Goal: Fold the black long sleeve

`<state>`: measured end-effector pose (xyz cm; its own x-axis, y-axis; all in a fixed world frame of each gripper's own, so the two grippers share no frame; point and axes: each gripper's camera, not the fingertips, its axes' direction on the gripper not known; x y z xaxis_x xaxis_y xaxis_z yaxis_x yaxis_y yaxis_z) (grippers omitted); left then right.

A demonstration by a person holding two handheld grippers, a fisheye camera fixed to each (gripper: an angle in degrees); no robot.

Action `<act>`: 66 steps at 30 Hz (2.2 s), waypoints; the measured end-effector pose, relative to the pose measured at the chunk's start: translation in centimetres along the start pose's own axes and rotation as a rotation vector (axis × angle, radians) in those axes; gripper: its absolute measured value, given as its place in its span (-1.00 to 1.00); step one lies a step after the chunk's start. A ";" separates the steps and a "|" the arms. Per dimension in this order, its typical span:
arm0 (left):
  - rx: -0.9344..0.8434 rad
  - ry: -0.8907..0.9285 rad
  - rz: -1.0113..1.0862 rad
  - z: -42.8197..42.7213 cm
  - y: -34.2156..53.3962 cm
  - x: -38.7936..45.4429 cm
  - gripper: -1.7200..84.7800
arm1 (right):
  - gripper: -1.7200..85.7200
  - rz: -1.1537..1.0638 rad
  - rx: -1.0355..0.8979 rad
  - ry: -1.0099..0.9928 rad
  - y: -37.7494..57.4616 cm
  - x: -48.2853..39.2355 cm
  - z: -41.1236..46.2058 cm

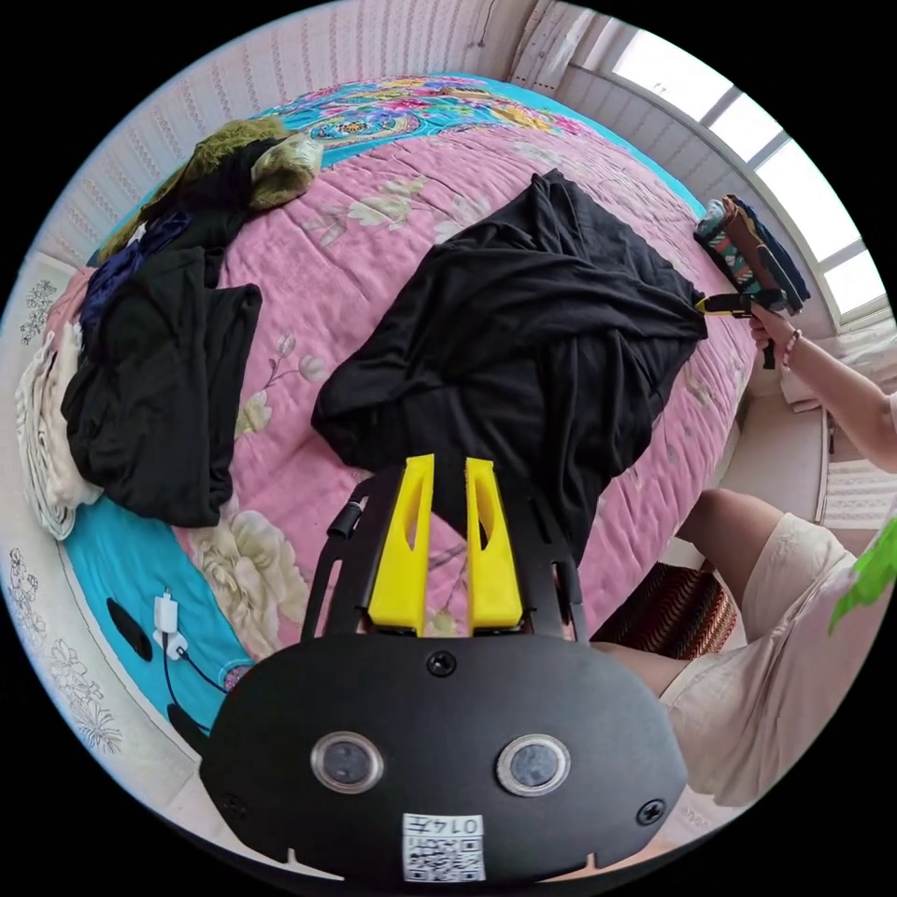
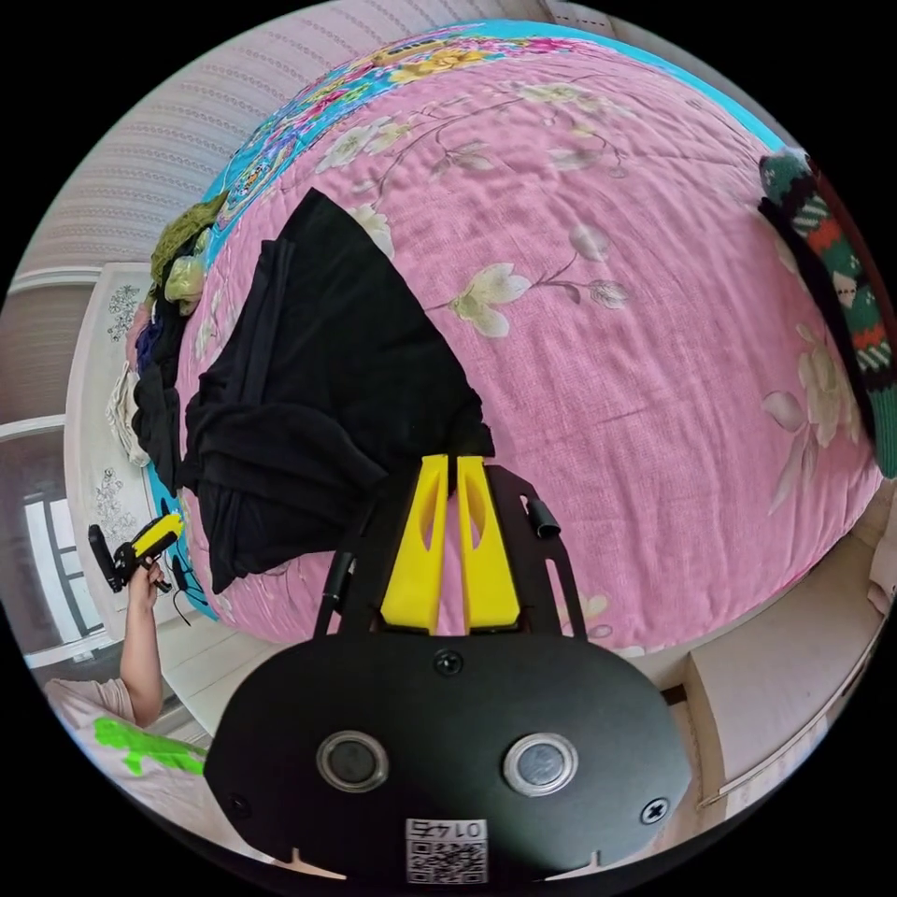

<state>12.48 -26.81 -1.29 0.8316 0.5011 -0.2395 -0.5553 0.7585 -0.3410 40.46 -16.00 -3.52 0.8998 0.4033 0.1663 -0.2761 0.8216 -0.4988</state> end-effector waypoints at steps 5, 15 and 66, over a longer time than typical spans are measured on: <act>-0.022 0.068 -0.100 1.1 2.0 1.3 -0.82 | -0.92 0.020 0.011 -0.021 1.5 3.4 -1.2; 0.043 0.100 -0.041 1.2 -3.2 5.8 -0.83 | -0.79 0.050 0.087 -0.101 5.6 8.5 -3.1; -0.120 -0.058 0.709 11.1 -64.7 36.6 -0.93 | -0.85 0.123 0.204 -0.341 11.9 17.8 2.2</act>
<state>78.95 -52.99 22.09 0.2679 0.8796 -0.3931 -0.9563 0.1932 -0.2195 52.46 1.87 -4.66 0.7021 0.5853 0.4055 -0.4662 0.8083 -0.3595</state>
